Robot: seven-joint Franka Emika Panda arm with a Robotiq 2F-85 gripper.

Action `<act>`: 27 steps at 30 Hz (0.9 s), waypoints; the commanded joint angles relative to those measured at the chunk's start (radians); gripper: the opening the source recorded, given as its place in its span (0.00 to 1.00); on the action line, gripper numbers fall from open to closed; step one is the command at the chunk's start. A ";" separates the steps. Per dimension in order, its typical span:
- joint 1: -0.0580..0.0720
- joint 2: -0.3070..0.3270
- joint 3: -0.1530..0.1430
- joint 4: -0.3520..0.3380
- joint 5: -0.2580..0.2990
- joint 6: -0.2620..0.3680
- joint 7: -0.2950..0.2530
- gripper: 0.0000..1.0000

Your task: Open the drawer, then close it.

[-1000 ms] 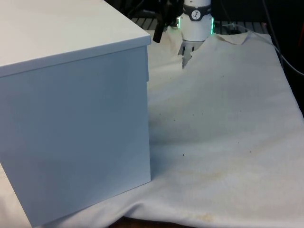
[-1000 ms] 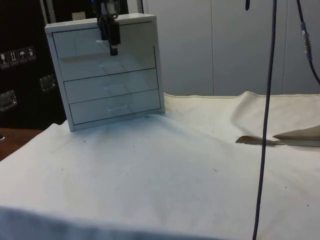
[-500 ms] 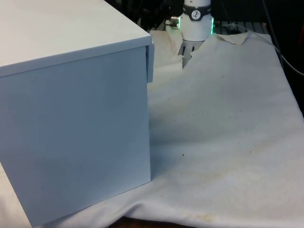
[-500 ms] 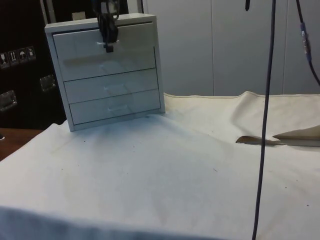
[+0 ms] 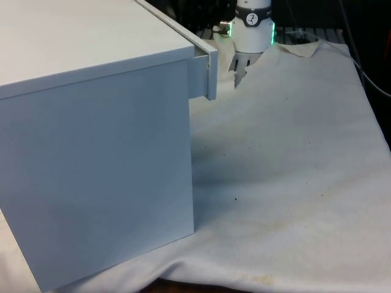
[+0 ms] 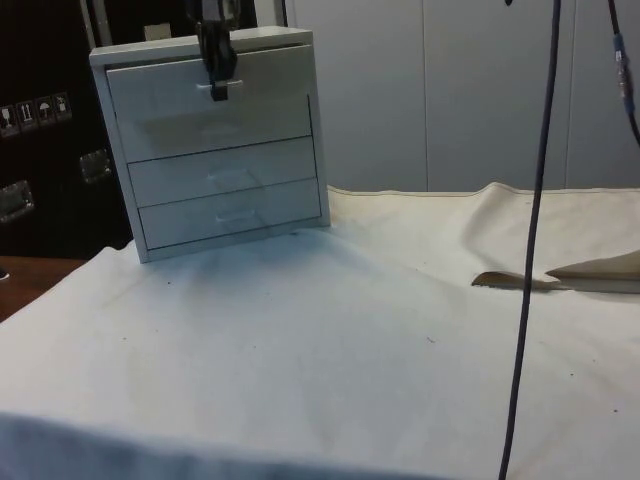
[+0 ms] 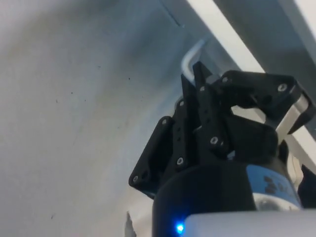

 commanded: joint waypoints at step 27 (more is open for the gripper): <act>0.035 -0.132 0.075 -0.137 -0.138 0.011 0.192 0.00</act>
